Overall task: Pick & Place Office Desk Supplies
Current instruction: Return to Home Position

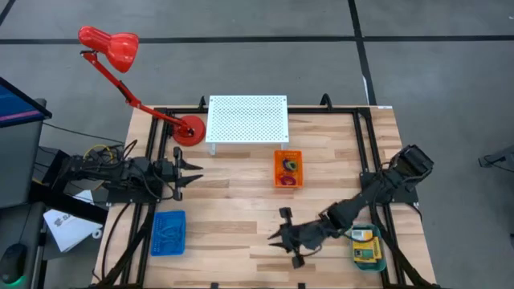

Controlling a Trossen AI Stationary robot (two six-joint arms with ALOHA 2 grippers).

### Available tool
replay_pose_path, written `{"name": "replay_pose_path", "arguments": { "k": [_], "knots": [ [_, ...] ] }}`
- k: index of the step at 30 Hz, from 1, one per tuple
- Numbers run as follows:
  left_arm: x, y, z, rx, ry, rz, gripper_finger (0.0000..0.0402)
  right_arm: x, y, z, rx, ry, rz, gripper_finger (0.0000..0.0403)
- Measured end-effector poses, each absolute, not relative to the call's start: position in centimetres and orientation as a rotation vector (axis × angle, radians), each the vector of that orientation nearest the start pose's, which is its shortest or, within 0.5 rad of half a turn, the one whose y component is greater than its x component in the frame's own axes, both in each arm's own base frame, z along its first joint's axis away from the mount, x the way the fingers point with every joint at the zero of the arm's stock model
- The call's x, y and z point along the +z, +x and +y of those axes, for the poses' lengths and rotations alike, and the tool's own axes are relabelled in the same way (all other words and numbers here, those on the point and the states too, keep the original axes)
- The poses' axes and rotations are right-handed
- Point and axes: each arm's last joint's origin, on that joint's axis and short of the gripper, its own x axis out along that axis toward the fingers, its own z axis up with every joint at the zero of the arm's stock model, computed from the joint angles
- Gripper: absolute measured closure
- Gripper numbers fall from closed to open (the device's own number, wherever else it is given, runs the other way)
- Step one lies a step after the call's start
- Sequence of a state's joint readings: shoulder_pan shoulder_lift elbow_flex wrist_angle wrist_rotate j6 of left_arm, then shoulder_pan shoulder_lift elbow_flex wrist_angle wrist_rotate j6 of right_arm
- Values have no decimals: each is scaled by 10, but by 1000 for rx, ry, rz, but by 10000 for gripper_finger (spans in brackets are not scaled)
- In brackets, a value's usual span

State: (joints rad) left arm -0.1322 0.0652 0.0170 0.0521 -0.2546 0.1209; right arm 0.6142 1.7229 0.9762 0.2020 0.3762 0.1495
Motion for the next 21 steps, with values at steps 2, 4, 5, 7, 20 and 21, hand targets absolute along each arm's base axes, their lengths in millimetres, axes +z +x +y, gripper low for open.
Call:
{"name": "replay_pose_path", "arguments": {
  "k": [2,4,5,7,20,21],
  "knots": [
    [168,101,-6,123,121,12,296,194,311,187,213,-112,488,330],
    [168,102,-6,122,123,23,296,197,322,172,227,-118,469,330],
    [167,102,-6,121,124,30,296,198,328,163,235,-122,452,330],
    [166,103,-6,121,126,42,296,202,339,143,245,-123,412,330],
    [160,107,-7,116,139,112,296,219,372,36,270,-194,217,330],
    [160,108,-7,116,140,116,296,220,373,30,277,-193,215,330]
  ]
}}
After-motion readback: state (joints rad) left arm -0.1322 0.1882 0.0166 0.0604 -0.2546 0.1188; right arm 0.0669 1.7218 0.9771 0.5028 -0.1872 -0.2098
